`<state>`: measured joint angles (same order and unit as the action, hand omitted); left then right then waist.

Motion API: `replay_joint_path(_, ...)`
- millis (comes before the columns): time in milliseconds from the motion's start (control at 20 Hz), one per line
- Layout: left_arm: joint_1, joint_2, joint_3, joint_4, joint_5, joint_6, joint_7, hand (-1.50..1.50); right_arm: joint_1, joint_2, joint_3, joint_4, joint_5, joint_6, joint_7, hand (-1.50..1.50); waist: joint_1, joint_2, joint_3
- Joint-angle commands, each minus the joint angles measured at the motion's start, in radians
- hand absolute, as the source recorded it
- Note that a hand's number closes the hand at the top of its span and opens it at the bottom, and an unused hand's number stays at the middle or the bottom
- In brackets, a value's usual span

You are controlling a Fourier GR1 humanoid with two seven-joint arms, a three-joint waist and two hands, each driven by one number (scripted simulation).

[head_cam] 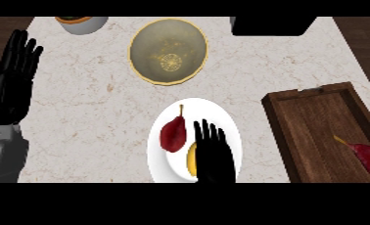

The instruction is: Pick the lemon from the plate and place it in the bowl

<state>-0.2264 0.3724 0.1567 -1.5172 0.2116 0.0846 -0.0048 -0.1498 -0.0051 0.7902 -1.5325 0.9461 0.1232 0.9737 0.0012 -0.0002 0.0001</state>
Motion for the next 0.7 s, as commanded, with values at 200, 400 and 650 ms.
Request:
replay_joint_path(200, -0.034, 0.003, 0.051, 0.085, -0.011, -0.052, -0.044, 0.0, -0.006, -0.031, -0.091, 0.083, 0.029, -0.026, -0.136, 1.5, -0.001, 0.001, 0.0)
replay_joint_path(400, 0.007, -0.003, 0.039, -0.05, 0.001, -0.047, 0.054, 0.0, 0.006, 0.004, -0.015, 0.049, 0.114, -0.086, -0.104, 1.5, 0.002, -0.001, 0.0)
replay_joint_path(650, 0.018, -0.083, 0.0, -0.022, -0.069, 0.001, -0.013, 0.0, 0.037, -0.01, -0.015, 0.008, 0.164, -0.076, -0.14, 1.5, -0.002, -0.001, 0.0)
